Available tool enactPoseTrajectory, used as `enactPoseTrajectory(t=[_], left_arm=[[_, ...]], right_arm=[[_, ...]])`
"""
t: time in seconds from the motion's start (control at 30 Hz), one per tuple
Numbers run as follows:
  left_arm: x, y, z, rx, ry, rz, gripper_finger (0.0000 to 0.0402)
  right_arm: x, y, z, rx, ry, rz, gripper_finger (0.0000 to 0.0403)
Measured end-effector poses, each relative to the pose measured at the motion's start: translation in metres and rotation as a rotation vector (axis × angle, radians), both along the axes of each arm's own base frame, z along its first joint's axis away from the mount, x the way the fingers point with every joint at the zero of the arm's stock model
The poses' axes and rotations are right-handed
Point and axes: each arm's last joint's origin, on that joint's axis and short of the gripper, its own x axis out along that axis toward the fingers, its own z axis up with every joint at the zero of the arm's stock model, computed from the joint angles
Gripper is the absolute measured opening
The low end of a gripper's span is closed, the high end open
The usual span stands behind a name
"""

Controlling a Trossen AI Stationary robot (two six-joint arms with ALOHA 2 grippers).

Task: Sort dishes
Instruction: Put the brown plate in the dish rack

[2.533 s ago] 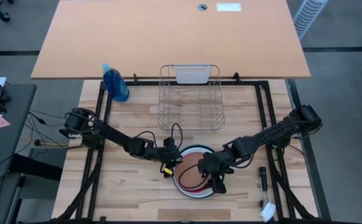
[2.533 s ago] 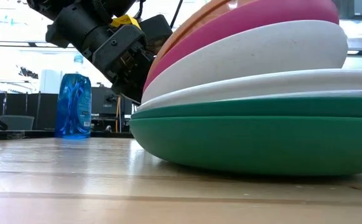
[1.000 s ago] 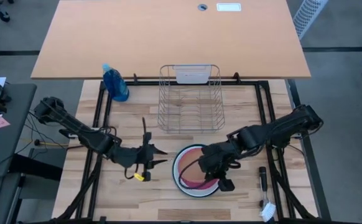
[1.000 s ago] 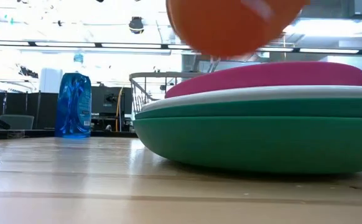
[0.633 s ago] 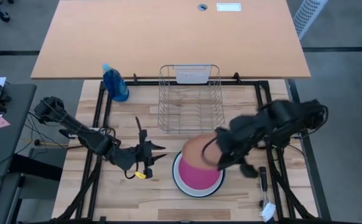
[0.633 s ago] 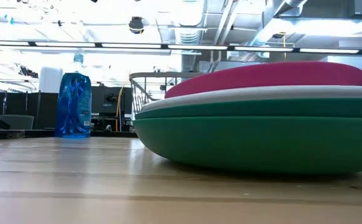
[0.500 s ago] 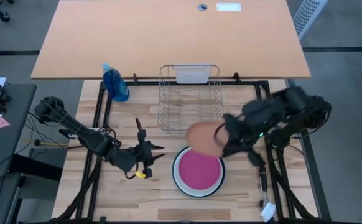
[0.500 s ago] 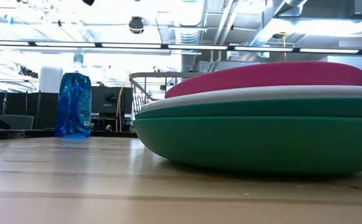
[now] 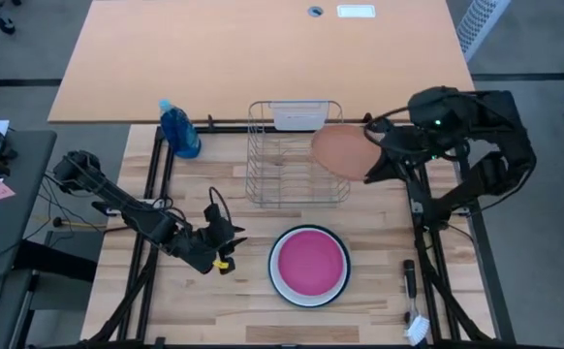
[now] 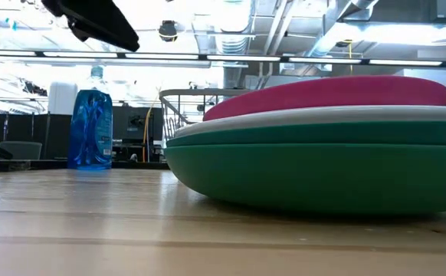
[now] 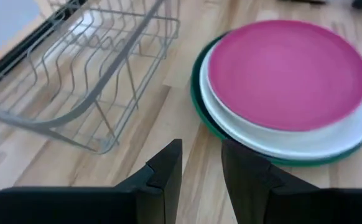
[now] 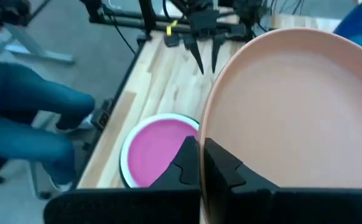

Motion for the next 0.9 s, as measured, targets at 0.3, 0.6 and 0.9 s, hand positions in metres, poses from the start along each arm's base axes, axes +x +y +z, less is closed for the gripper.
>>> enactPoseTrajectory(t=[0.3,0.6,0.9], left_arm=[[0.011,0.002,0.007,-0.307,-0.099,0.025,0.0107],[0.013,0.011,0.018,-0.441,-0.160,0.022,0.0107],[0.006,0.015,0.035,-0.749,-0.298,0.146,0.0107]], right_arm=[[-0.007,-0.005,0.006,0.076,-0.030,-0.085,0.0005],[-0.005,-0.006,0.013,0.180,-0.085,-0.160,0.0006],[0.010,-0.030,0.021,0.277,-0.195,-0.231,0.0006]])
